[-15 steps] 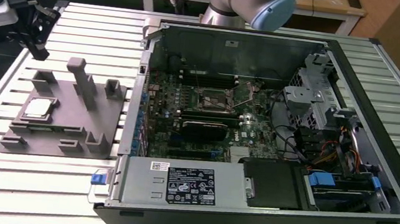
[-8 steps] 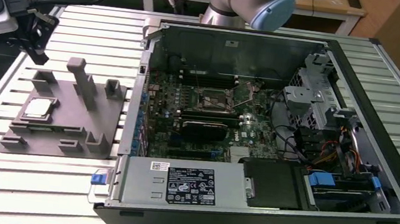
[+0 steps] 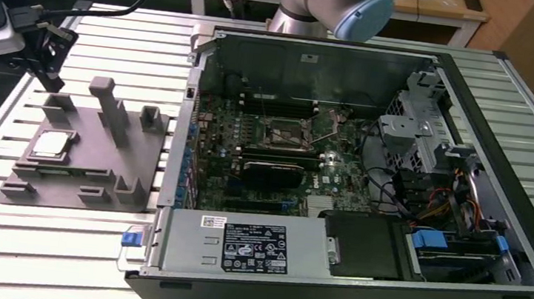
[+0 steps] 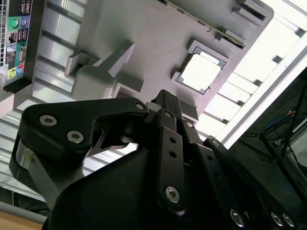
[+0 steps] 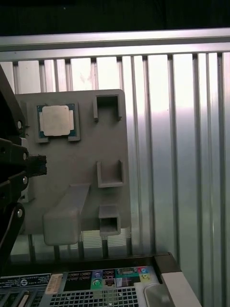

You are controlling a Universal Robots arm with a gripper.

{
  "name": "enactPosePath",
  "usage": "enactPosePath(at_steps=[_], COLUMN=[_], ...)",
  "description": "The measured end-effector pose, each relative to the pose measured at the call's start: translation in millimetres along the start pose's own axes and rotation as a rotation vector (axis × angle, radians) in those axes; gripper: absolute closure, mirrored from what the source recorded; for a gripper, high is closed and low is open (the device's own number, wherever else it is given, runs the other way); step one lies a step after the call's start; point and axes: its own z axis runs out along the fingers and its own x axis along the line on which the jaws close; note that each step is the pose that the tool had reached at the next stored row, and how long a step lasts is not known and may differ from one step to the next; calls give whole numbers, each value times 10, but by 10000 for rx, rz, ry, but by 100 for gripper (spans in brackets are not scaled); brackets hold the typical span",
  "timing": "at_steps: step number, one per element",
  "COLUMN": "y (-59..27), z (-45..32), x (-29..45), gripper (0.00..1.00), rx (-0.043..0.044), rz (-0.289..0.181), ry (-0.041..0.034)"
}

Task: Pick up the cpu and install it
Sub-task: 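Reach for the cpu, then pick up the cpu and move it towards the insertion slot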

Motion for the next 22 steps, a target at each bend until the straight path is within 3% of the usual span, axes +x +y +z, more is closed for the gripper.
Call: enactPosePath(at_steps=[14,22], y=[-5,-14], z=[25,119], x=[54,116], gripper=[89,89], rx=[0,5], rz=[1,4], ry=[0,0])
